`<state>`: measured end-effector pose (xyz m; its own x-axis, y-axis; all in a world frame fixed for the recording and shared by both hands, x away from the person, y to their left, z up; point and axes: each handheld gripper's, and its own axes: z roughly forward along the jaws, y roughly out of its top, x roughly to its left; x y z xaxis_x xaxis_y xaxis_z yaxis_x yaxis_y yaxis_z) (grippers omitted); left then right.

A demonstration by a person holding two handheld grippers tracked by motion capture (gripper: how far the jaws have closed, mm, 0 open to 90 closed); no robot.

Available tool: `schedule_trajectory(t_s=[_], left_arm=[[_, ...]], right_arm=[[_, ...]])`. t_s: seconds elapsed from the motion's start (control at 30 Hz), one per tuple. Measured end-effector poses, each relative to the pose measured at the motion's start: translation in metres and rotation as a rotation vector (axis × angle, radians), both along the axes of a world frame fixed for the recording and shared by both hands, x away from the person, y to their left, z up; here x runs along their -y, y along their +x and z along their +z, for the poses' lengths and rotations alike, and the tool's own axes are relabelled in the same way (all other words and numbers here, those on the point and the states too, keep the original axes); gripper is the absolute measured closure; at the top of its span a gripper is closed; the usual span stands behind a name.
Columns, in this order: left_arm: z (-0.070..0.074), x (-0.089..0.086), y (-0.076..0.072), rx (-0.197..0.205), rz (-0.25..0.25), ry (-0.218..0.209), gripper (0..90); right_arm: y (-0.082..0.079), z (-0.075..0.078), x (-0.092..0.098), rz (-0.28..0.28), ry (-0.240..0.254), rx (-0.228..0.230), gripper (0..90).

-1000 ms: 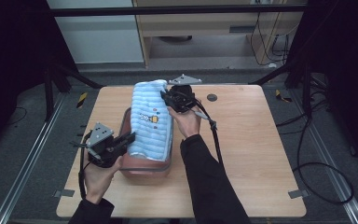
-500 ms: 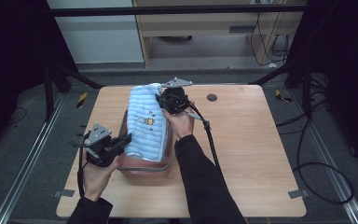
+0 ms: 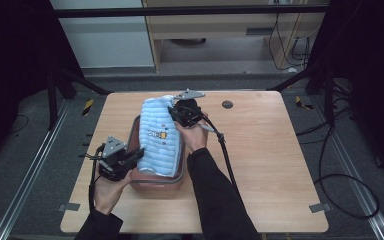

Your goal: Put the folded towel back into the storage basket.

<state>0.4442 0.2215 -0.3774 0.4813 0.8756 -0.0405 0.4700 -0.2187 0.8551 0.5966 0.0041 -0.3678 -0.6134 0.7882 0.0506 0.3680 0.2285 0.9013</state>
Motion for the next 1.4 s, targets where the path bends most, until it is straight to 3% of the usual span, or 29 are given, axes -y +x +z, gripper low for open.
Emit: schedule_trajectory(t_s=[1.4], left_arm=[[-0.045, 0.004, 0.005, -0.098, 0.025, 0.091, 84.0]], right_arm=[[0.001, -0.058, -0.007, 0.002, -0.052, -0.081, 79.3]])
